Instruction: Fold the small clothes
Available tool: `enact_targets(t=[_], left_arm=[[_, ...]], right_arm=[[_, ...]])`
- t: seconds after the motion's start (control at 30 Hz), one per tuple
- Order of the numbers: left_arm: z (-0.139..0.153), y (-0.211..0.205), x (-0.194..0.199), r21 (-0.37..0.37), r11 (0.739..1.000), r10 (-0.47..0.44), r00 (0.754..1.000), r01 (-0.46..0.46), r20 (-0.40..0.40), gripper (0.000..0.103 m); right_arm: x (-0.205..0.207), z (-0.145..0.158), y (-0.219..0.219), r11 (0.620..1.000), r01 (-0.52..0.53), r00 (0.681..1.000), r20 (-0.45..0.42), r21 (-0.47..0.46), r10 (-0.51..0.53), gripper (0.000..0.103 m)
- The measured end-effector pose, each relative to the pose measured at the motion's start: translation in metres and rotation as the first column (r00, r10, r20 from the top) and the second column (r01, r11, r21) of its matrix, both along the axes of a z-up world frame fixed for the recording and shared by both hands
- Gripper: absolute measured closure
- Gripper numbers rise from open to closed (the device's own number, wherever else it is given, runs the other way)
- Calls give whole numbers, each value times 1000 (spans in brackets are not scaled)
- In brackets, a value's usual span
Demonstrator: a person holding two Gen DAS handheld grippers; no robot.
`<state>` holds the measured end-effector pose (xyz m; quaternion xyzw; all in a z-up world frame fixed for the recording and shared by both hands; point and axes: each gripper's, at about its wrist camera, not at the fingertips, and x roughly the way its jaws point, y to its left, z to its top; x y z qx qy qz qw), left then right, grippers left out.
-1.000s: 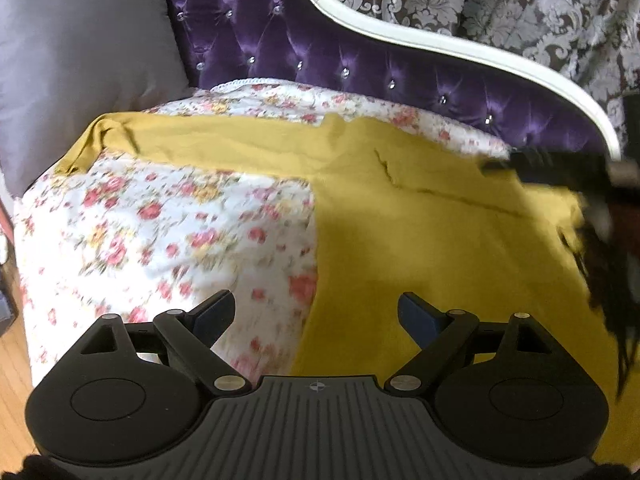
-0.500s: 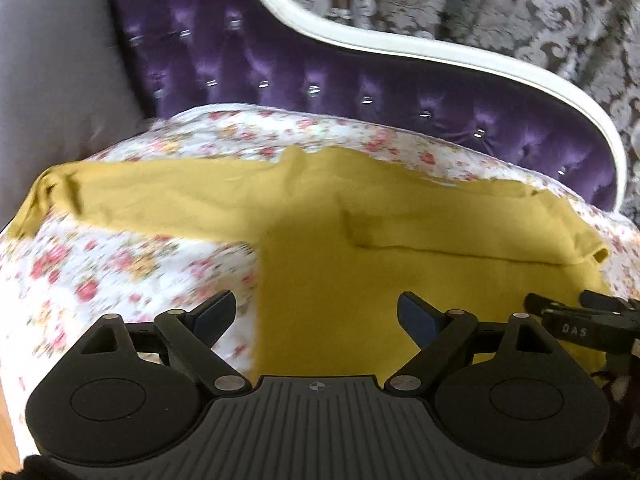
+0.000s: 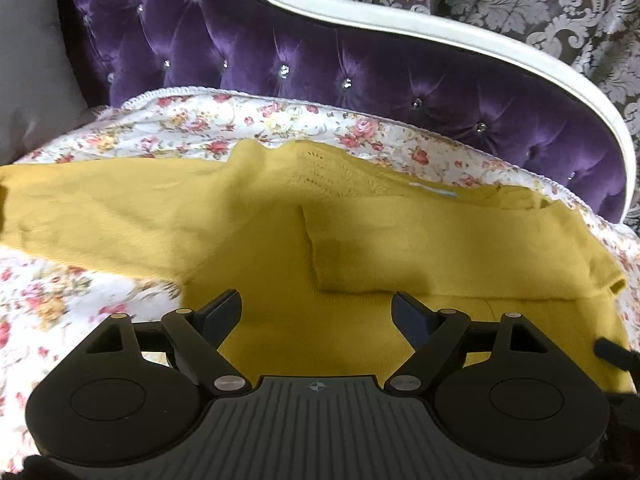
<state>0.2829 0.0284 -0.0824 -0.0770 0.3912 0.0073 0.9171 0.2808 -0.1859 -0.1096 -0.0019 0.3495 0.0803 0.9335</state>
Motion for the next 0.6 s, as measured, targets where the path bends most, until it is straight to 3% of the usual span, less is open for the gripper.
enact_targets(t=[0.2,0.3,0.4,0.43,0.53,0.6], left_arm=[[-3,-3,29,-40,999,-9,1000,9,-5,26],[-2,-7,43,-49,998,-26,1000,25,-12,43],[-3,-12,53,-71,997,-44,999,42,-25,75],[-4,-13,55,-78,996,-49,999,47,-22,92],[1,-16,52,-112,990,-75,996,81,54,96],[15,-18,45,-56,995,-75,990,82,124,96]], right_arm=[[-2,-1,1,1000,4,1000,9,0,-4,1],[-2,-1,2,1000,5,1000,12,1,-5,1],[-2,-1,2,1000,7,1000,14,3,-7,1],[-3,-2,2,1000,10,1000,17,2,-10,1],[-3,-2,2,1000,11,1000,18,6,-11,1],[-4,-2,2,1000,13,1000,21,9,-13,1]])
